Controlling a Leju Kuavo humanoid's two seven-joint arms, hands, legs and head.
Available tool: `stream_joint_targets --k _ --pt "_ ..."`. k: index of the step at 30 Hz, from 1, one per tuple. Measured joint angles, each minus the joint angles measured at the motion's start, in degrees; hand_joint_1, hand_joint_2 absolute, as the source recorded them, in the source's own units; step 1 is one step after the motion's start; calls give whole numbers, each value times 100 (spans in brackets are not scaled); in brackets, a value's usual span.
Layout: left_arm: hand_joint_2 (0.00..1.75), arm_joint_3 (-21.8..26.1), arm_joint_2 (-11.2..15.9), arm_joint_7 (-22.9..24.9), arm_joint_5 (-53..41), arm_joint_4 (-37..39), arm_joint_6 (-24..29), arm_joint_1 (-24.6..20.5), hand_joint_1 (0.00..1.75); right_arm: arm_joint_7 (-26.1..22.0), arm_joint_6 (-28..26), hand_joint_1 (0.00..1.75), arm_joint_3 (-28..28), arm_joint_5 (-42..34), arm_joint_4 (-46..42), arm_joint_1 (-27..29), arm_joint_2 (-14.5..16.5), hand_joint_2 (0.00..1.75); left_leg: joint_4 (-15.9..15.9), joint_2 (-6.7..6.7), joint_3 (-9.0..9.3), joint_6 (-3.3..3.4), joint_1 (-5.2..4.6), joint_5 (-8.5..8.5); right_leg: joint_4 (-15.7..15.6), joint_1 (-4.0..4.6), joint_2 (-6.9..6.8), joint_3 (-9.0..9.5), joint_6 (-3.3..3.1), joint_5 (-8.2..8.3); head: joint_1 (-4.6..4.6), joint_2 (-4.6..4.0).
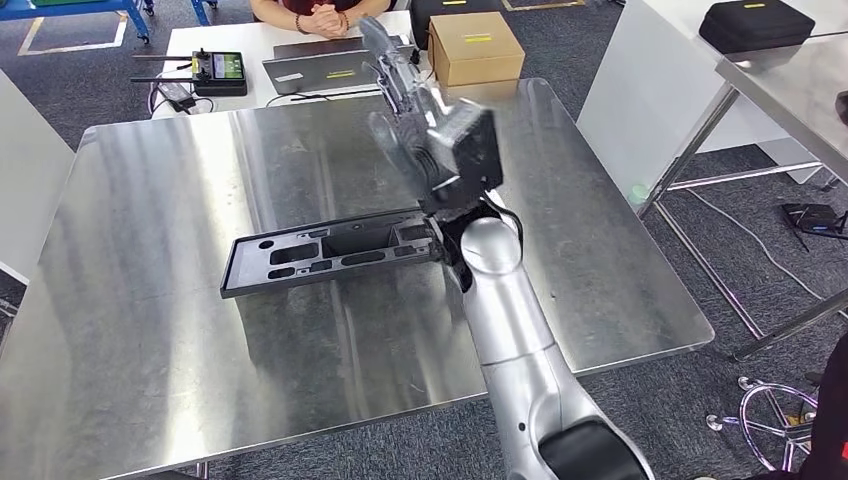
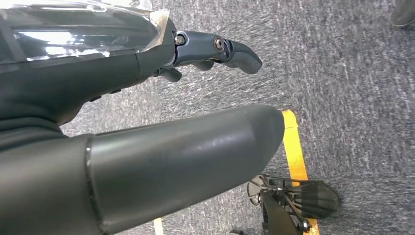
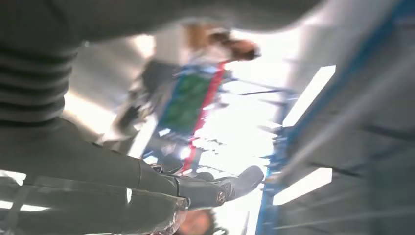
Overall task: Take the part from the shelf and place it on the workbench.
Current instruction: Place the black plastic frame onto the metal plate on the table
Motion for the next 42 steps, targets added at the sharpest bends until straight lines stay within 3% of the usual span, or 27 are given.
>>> stream_joint_targets --k 6,12,28,34,36,38,40,41,42 --pt "0 2 -2 -153 -63 0 50 1 0 19 329 0 429 -910 -1650 937 -187 175 -1 6 4 -7 0 -5 -1 0 3 -3 -3 -3 1 0" --pt "0 2 -2 -285 -113 -2 57 -8 0 19 487 0 679 -1393 -2638 1549 -493 175 -1 7 11 -8 -1 -5 -1 0 4 3 -2 -2 1 0" --pt "0 2 1 -329 -185 -2 27 -39 0 -75 413 0 797 -1565 -3292 1930 -945 175 1 7 19 -6 -3 -6 -3 0 4 12 -1 -1 -1 0" --pt "0 2 26 -288 -232 -39 -32 -135 0 -155 353 0 819 -1533 -3314 1953 -1043 175 -10 6 38 98 -53 -21 -8 -70 3 30 93 -10 -4 0" --pt "0 2 25 -284 -235 -44 -44 -168 0 -166 344 0 825 -1527 -3325 1949 -1060 175 -83 25 71 162 -42 26 213 -81 -1 -58 84 -144 -1 0" --pt "0 2 24 -279 -233 -46 -44 -198 0 -179 334 0 826 -1515 -3331 1957 -1093 175 -119 42 83 192 -41 46 886 -80 -4 -380 21 -469 2 0" --pt "0 2 24 -271 -224 -48 -43 -217 0 -190 321 0 827 -1503 -3329 1980 -1131 175 -118 46 74 190 -47 51 1628 -80 -4 -759 15 -716 2 0" --pt "0 2 20 -265 -219 -48 -43 -221 0 -195 317 0 829 -1499 -3326 1988 -1146 175 -117 47 71 182 -46 57 1757 -85 -5 -837 54 -707 1 0" --pt "0 2 15 -259 -216 -48 -43 -223 0 -200 314 0 831 -1497 -3324 1990 -1156 175 -115 46 69 168 -40 66 1644 -95 -7 -798 114 -596 1 0"
